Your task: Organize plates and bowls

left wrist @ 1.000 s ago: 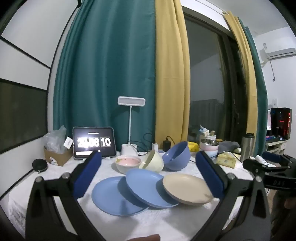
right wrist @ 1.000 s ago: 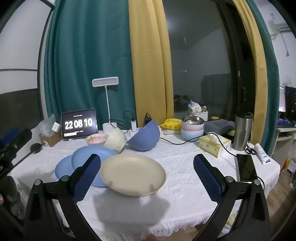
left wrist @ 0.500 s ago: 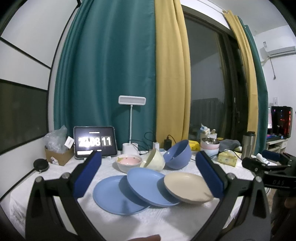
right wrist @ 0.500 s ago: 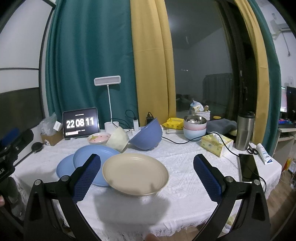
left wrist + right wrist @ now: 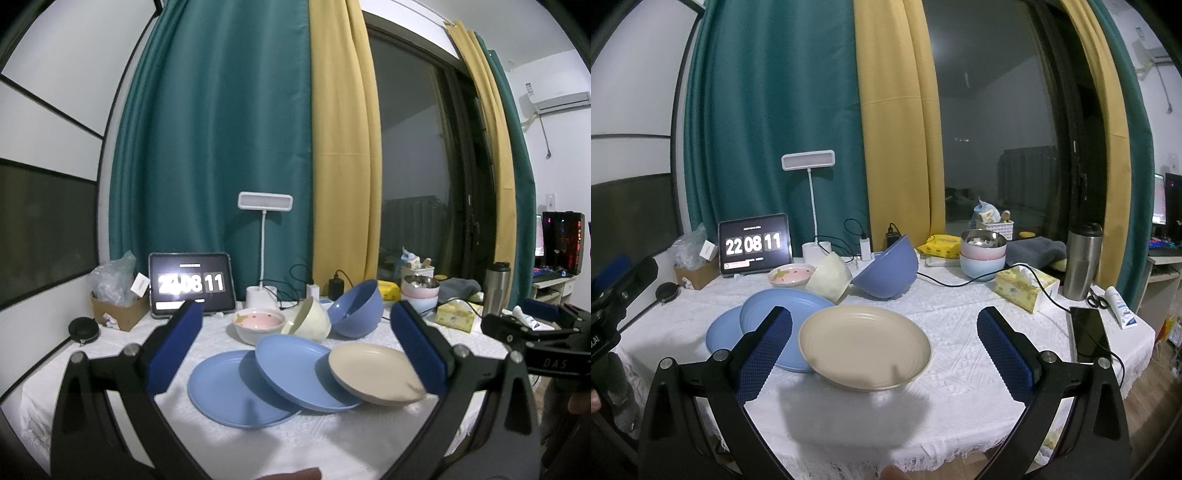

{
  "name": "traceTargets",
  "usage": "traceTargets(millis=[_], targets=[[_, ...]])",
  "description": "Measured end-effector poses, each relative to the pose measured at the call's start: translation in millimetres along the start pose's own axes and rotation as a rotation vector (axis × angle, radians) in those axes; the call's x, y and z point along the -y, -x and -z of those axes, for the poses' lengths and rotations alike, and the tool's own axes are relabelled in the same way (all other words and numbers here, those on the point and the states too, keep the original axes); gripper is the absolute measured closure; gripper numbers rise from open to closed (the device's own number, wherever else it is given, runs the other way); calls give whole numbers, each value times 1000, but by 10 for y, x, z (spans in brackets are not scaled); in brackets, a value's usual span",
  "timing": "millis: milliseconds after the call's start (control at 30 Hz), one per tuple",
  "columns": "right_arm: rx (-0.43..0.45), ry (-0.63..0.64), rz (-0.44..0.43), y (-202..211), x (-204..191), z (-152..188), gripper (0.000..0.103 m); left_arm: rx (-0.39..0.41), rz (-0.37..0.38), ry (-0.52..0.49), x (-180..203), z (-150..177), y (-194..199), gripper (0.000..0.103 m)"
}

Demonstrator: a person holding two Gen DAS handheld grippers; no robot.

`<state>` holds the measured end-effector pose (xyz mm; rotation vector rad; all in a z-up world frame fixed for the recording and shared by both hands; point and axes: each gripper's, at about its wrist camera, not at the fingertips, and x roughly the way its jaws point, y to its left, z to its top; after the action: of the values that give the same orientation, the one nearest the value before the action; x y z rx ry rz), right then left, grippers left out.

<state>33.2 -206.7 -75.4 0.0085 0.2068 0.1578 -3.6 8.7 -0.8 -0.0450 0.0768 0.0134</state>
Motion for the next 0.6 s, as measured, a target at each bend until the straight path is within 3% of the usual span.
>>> traceTargets(millis=[600], targets=[[-1,0,2,-3,-11,-12,0,2,-2,-1,-36,-9,6,0]])
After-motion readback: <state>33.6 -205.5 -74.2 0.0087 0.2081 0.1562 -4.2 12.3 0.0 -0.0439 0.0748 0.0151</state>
